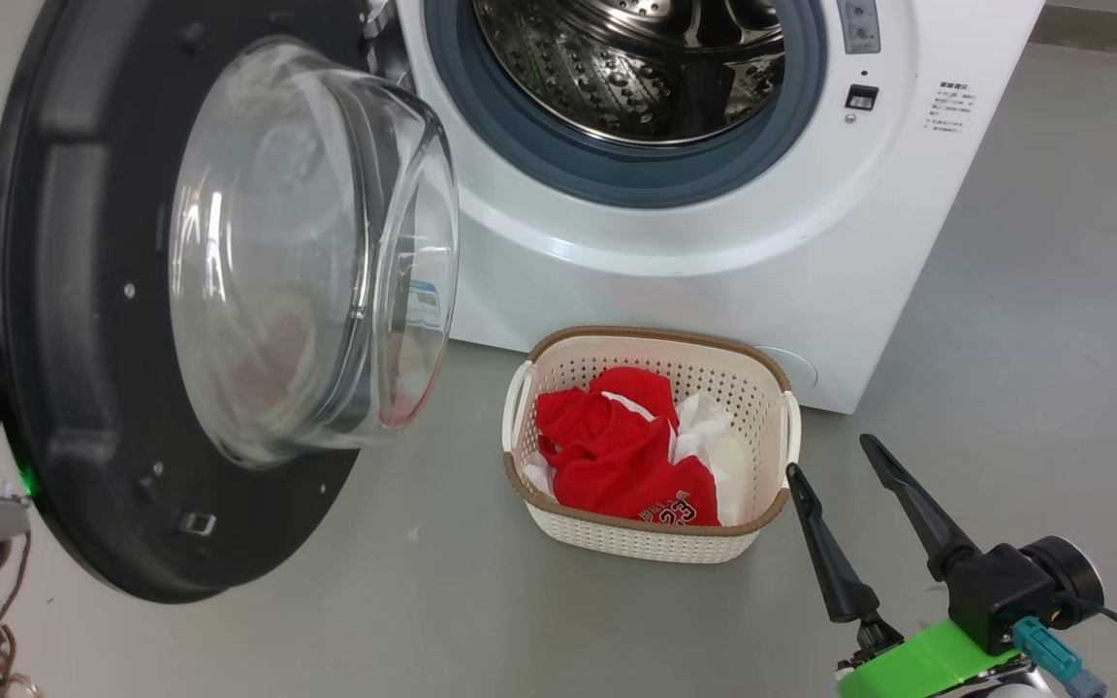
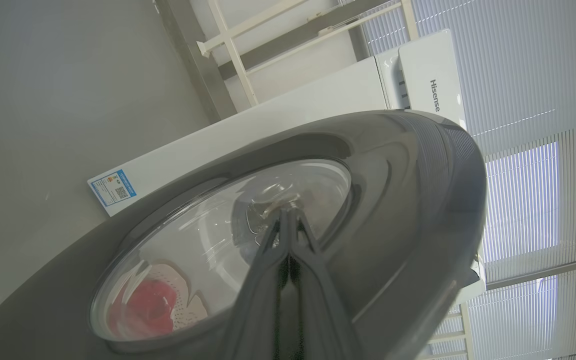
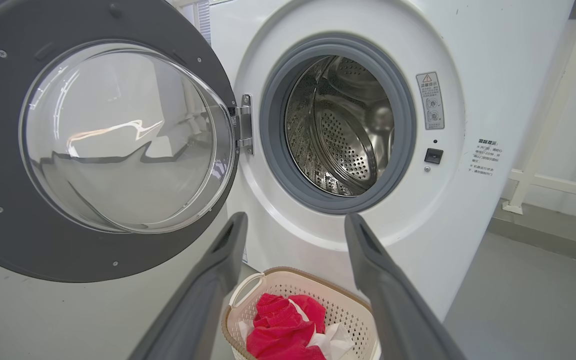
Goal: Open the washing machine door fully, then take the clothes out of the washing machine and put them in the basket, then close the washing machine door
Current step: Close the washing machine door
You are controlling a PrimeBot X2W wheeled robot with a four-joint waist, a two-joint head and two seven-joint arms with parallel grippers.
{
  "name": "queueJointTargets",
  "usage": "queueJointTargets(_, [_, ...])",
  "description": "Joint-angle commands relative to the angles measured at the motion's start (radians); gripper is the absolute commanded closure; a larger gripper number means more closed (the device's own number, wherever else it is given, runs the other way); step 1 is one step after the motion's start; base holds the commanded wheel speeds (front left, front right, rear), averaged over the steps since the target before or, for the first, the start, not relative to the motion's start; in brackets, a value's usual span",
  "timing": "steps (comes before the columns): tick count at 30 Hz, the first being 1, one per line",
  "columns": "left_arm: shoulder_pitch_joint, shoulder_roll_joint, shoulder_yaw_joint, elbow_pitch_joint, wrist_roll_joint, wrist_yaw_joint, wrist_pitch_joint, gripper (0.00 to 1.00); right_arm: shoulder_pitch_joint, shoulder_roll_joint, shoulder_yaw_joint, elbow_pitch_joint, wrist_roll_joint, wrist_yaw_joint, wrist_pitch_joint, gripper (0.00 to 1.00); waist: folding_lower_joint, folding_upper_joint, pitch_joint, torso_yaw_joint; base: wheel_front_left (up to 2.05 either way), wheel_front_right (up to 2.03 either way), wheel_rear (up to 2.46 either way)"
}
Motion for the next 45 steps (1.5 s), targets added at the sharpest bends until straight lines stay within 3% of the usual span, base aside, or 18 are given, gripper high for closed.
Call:
queueJointTargets(1, [0.021,0.012,0.005,-0.068,-0.014,0.012,0.025,1.0,-0.035,0.001,0.021,-0.03,0.005,0.005,-0.006,0.0,0.0,-0.0001,0.0,-0.005,0.0,0.0,0.0])
queueJointTargets(11, [0.131,-0.051,-0.024,-0.326,-0.049,0.082,0.027,1.0,-0.038,0.002,0.017,-0.036,0.017,0.005,-0.006,0.0,0.0,-0.0001,0.008,-0.038,0.0,0.0,0.0])
queueJointTargets(24, [0.266,-0.06,-0.161,-0.493,-0.208,0.156,-0.059,1.0,-0.041,0.002,0.012,-0.039,0.03,0.005,-0.006,0.0,0.0,-0.0001,0.013,-0.096,0.0,0.0,0.0])
queueJointTargets(45, [0.349,-0.06,-0.328,-0.584,-0.351,0.168,-0.169,1.0,-0.051,0.002,0.013,-0.038,0.034,0.005,-0.006,0.0,0.0,-0.0001,0.026,-0.176,0.0,0.0,0.0])
